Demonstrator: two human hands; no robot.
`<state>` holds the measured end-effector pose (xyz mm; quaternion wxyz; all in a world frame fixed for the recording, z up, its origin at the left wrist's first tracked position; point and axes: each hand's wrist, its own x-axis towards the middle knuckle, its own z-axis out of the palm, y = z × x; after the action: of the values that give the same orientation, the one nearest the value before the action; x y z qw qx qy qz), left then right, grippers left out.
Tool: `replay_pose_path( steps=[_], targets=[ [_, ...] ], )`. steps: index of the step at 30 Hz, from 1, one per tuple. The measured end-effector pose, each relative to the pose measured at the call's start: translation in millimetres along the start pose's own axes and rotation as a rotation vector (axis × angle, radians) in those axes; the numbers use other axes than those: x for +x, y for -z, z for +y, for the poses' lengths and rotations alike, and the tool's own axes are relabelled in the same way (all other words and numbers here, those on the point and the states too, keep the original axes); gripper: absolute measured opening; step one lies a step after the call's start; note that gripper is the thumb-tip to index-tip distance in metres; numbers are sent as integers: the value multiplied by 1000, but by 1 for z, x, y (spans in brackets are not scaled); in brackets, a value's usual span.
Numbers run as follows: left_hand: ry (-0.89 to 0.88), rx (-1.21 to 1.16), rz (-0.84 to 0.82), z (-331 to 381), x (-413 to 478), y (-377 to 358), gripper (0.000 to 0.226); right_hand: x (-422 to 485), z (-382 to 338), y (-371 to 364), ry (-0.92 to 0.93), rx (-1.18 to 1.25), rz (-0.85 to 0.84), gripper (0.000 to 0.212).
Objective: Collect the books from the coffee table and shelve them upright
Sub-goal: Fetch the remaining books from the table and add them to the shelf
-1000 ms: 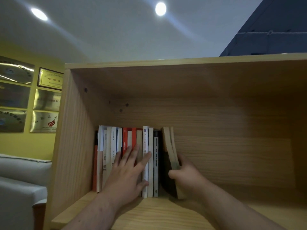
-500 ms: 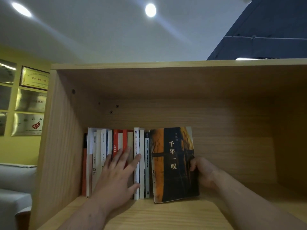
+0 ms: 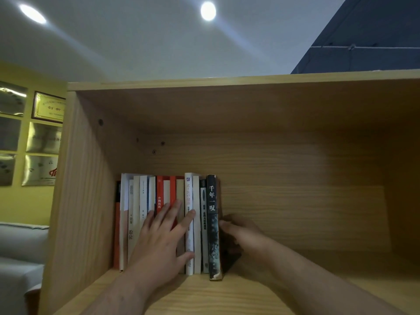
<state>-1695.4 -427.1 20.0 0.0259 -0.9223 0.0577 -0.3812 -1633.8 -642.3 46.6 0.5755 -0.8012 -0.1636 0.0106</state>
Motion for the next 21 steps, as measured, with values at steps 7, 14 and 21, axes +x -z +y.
replay_pose_path(
  steps=[7,14,21],
  targets=[
    [48,-42,6,2,4,-2,103,-24,-3,-12,158,-113,-165,81],
    [87,-87,38,11,1,12,92,-18,-1,-21,137,-113,-133,85],
    [135,-74,67,22,67,66,75,-14,2,-23,193,-196,-126,93]
  ],
)
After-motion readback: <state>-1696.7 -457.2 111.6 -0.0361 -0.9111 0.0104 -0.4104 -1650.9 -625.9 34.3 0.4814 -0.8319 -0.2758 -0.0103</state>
